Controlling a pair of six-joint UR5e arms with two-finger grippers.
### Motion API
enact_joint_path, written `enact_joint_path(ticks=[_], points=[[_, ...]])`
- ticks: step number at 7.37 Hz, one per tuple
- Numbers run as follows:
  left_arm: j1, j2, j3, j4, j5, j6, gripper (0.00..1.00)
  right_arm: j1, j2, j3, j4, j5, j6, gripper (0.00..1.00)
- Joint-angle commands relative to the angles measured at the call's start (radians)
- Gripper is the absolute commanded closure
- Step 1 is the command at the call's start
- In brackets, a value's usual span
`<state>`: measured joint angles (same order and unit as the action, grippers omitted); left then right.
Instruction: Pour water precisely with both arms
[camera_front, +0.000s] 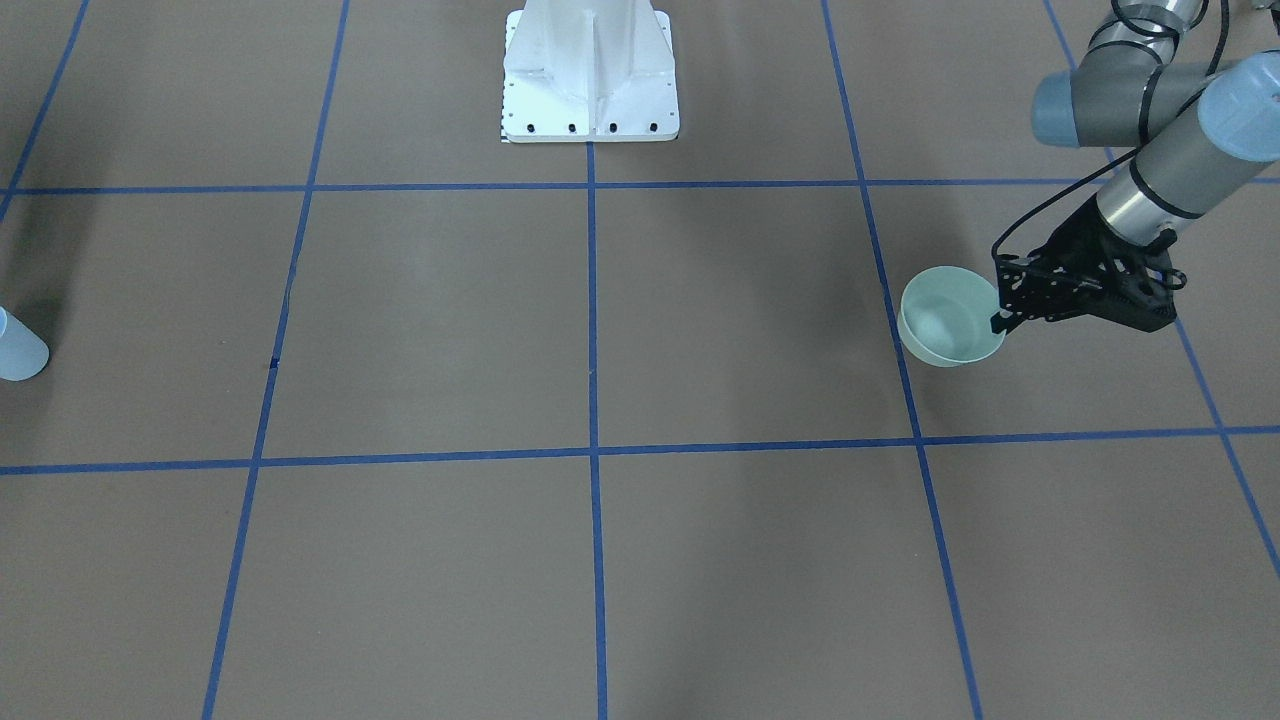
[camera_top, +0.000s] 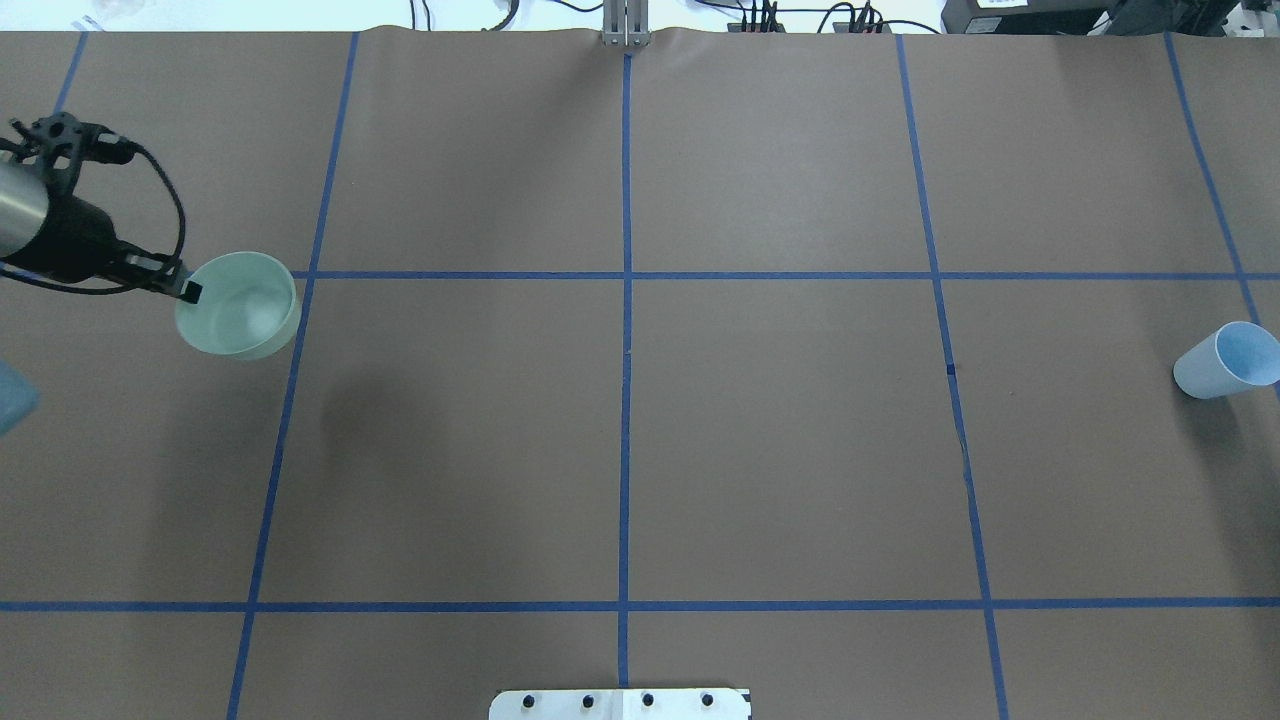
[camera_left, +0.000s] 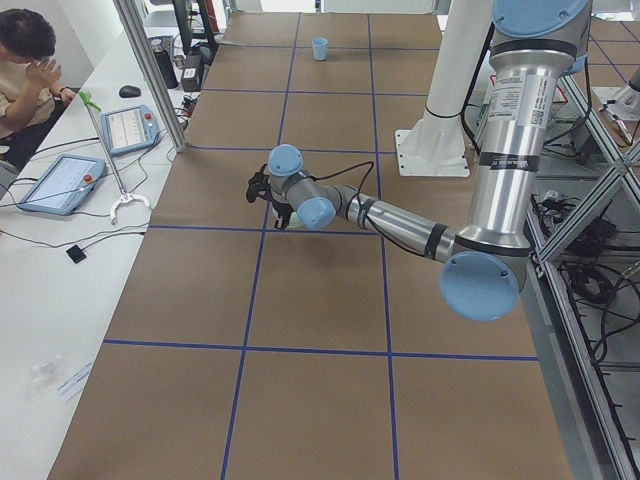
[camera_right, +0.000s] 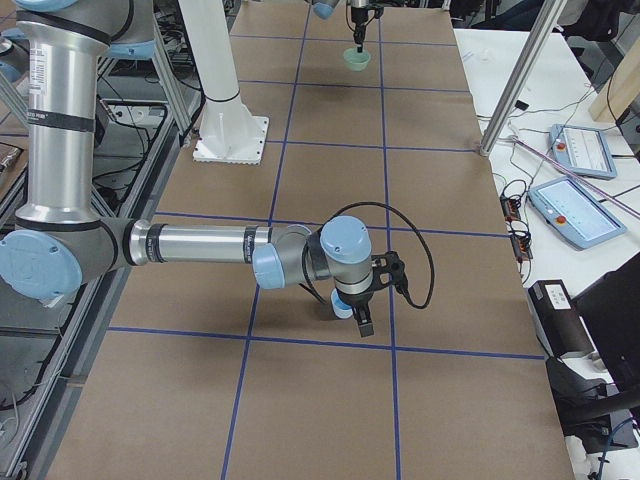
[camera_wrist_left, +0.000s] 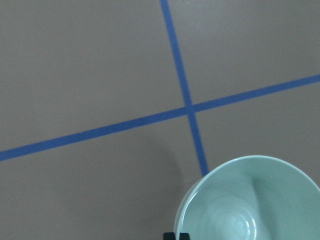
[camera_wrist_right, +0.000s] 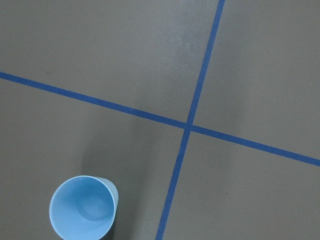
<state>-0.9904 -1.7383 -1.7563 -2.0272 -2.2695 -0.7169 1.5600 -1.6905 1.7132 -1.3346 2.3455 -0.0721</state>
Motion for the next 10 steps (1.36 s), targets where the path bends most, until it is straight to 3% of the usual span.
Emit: enact_joint_path(ticks=[1, 3, 5, 8, 9, 10], points=[[0.150, -0.195, 0.007, 0.105, 0.072, -0.195, 1.00, 0.000, 0.000, -0.001, 0.000, 0.000, 0.002, 0.00], [0.306, -0.449, 0.075, 0.293, 0.201, -0.312, 1.00, 0.000, 0.003, -0.004, -0.002, -0.003, 0.002, 0.00], [0.393, -0.629, 0.254, 0.291, 0.272, -0.380, 1.00, 0.000, 0.005, -0.004, -0.002, -0.002, 0.002, 0.00], [0.420, -0.638, 0.364, 0.189, 0.288, -0.374, 1.00, -0.002, 0.008, 0.002, 0.002, 0.000, 0.060, 0.00], [0.423, -0.638, 0.406, 0.138, 0.288, -0.372, 0.91, 0.000, 0.008, 0.003, 0.002, 0.000, 0.061, 0.00], [0.423, -0.638, 0.414, 0.116, 0.303, -0.371, 0.36, 0.000, 0.008, 0.005, 0.002, 0.000, 0.061, 0.00]])
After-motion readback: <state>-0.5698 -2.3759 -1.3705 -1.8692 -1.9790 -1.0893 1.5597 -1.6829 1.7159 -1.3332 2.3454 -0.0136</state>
